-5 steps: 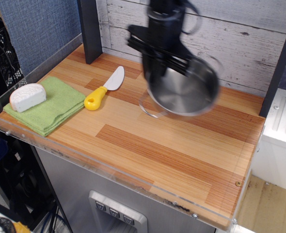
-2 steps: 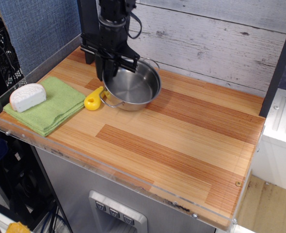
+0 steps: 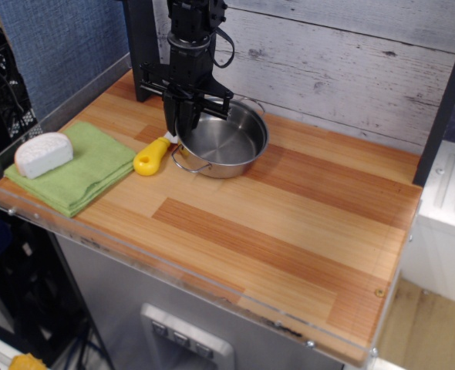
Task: Move the pot to the top and stop at knife
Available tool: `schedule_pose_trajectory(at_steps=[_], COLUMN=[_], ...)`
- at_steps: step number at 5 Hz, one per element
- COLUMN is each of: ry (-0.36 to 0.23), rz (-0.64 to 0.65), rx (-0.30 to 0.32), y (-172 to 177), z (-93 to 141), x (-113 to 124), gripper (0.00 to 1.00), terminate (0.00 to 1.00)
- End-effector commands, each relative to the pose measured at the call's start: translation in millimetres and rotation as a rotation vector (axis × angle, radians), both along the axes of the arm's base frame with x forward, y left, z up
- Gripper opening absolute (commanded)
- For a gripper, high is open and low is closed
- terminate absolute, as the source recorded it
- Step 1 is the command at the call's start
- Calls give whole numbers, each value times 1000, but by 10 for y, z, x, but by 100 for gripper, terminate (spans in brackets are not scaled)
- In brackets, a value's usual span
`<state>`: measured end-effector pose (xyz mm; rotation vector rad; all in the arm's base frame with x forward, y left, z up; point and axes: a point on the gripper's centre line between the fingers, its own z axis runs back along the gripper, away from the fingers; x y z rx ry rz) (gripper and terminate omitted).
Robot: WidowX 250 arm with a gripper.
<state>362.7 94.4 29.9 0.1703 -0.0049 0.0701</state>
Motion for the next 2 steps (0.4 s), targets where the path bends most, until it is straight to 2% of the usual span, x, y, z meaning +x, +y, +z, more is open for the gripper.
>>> schedule_pose_trajectory(at_steps=[1,2], ry=[-11,2], rz=[-9,33], rx=[14,-5], y=[-109,-75], z=[4,-15], x=[-35,-37], gripper=[0,100], terminate=[0,0])
